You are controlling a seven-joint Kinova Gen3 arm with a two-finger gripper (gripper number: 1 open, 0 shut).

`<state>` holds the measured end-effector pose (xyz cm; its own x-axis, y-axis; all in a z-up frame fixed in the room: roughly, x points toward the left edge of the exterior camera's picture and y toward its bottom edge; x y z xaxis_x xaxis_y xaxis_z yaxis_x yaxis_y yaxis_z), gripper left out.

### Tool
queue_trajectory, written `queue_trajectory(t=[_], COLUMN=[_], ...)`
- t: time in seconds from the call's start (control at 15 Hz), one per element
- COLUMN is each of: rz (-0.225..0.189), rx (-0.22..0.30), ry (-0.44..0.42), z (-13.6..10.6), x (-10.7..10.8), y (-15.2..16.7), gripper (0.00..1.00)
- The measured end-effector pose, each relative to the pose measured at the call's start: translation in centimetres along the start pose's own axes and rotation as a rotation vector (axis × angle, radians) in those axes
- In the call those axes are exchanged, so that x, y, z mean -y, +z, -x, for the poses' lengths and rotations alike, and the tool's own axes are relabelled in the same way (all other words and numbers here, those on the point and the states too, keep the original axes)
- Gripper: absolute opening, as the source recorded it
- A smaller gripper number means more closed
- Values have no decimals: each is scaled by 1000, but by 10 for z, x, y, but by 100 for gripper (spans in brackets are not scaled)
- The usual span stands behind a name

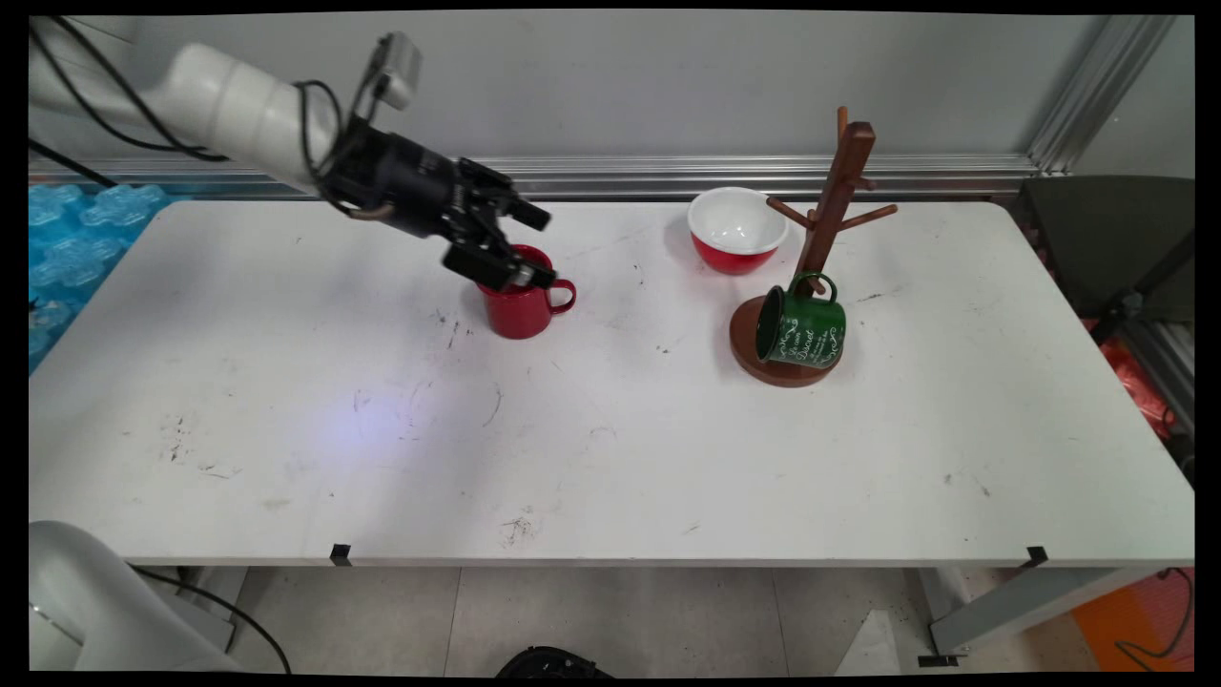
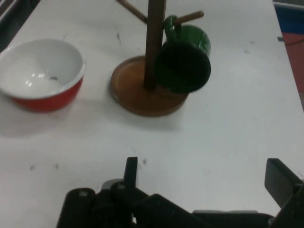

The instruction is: Pick up the green mug from the rack

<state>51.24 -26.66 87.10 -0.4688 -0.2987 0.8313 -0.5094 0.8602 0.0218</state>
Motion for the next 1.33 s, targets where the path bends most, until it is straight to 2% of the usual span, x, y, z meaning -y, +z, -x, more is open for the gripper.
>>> queue_trajectory(t=[0.33, 1.33], rz=[9, 29], rx=[-44, -108], ry=[-3, -41], z=[-1, -1], x=[0, -7], y=[42, 132], gripper=[100, 100])
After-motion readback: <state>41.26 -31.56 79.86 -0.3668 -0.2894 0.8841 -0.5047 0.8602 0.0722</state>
